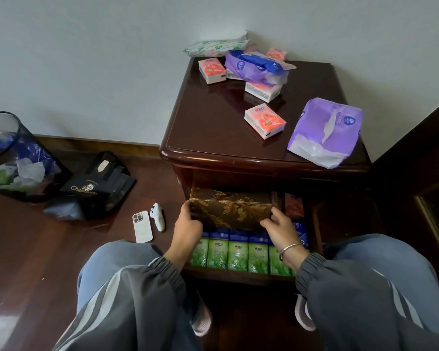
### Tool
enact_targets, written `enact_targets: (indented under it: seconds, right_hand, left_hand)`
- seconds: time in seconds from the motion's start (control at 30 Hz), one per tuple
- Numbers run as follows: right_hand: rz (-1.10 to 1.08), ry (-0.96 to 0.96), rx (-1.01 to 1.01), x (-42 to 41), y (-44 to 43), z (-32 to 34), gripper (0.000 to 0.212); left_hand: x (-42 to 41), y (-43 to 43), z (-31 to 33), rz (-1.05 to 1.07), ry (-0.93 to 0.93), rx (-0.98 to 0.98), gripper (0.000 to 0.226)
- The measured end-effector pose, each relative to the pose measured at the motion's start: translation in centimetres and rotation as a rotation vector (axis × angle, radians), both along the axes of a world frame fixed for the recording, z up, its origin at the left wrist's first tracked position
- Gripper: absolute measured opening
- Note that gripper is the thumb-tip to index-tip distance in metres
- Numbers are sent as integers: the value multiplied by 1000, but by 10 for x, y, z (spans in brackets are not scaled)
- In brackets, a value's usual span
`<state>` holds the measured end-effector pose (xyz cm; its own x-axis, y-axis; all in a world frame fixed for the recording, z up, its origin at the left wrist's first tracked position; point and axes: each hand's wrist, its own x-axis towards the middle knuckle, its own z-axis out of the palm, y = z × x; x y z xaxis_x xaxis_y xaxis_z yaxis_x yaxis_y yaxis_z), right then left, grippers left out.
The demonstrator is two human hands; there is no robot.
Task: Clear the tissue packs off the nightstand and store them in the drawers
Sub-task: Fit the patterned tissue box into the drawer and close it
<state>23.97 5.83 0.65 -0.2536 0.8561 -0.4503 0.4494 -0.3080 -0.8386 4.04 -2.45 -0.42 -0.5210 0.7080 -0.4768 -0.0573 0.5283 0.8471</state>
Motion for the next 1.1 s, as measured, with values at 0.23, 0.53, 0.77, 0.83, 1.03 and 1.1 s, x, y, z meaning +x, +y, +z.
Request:
enact_targets:
  seconds: [0.23,0.53,0.77,0.83,1.03,1.1]
  right_hand:
    - [3,22,-12,1,6,-6,55]
    - [28,63,-113,4,0,-19,69]
    - [62,73,-158,7,11,-32,74]
    - [50,67,-167,6,13,-37,76]
    - [94,1,-170,4,22,-44,81]
    - [100,-8,-157,2,29,-45,80]
  left_hand:
    - [-5,7,-4,-75,121,-34,76]
    - [-8,8,-4,-139,187,-147,78]
    - [-1,10,-8,-154,253,-112,60]
    - [-1,11,-10,-155,249,-105,59]
    - [-3,19,-15,-136,252,-134,66]
    - [-2,22,-15,-151,307,-155,74]
